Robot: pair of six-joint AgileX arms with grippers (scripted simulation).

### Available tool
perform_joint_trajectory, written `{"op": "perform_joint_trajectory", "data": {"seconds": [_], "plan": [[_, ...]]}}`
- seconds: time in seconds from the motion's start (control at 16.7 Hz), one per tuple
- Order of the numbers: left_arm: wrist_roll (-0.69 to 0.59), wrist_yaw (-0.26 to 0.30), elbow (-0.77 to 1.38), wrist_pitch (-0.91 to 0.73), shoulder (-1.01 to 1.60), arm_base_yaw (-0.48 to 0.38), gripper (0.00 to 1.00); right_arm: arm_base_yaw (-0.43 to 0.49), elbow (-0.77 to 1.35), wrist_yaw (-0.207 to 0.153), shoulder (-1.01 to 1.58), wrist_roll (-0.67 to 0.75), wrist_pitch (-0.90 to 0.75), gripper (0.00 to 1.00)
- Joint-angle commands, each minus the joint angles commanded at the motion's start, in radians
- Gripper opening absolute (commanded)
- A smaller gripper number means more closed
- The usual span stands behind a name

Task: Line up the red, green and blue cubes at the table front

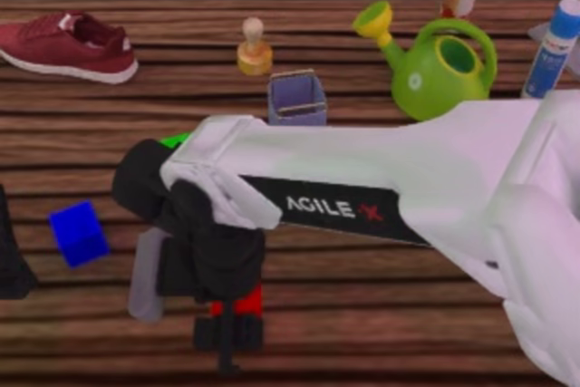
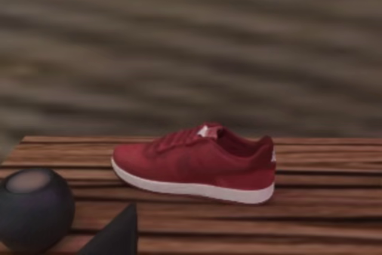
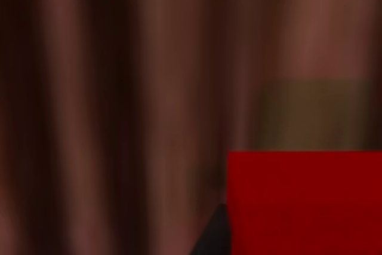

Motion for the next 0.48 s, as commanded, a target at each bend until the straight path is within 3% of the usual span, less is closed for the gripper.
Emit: {"op": "perform_joint_trajectory", "data": {"seconds": [0.06,0.48], "plan": [[0.000,0.000,0.000,0.000,0.000,0.000,1.00,0.000,0.000,0.000,0.000,0.000,0.000,0.00],[0.000,0.000,0.000,0.000,0.000,0.000,1.00,0.000,0.000,0.000,0.000,0.000,0.000,0.53]]}}
